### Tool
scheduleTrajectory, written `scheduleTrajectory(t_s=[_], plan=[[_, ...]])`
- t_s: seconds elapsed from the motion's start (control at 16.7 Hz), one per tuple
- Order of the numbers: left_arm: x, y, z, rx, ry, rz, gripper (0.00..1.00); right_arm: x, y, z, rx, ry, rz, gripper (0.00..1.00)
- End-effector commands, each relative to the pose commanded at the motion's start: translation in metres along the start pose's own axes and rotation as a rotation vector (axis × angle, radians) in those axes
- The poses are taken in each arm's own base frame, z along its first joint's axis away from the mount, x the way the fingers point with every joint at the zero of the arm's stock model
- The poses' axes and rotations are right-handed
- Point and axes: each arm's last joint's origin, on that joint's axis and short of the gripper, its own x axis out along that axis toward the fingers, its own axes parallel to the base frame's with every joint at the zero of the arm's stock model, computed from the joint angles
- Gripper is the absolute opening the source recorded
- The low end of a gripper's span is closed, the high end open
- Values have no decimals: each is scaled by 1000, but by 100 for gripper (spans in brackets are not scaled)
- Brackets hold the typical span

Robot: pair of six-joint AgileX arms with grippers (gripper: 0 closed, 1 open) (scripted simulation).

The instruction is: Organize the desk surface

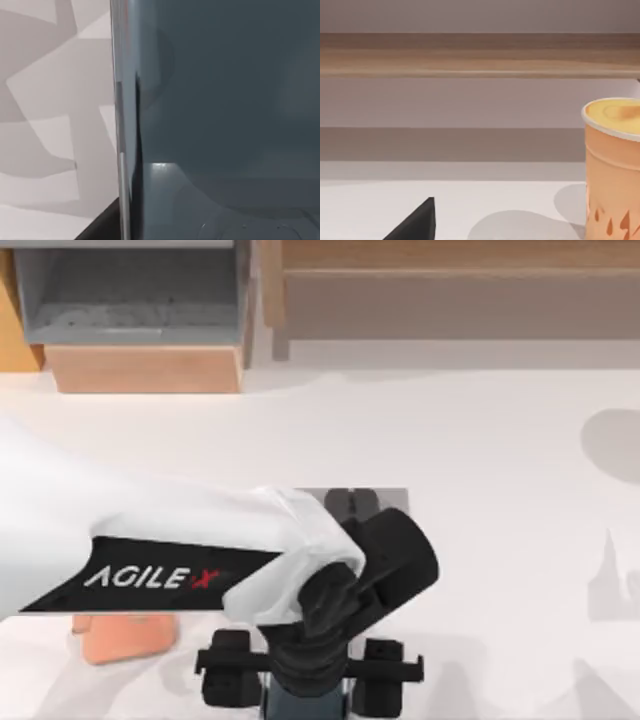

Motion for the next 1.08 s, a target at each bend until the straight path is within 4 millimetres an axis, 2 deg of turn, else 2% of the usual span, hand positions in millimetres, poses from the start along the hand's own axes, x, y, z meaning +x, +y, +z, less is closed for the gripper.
scheduleTrajectory(t_s=[0.24,0.72,1.08], plan=[[0,0,0,0,0,0,0,0,0,0,0,0,0,100],[-37,1,1,5,-8,-4,0,0,0,0,0,0,0,100],[-39,1,-1,7,-22,0,0,0,0,0,0,0,0,100]])
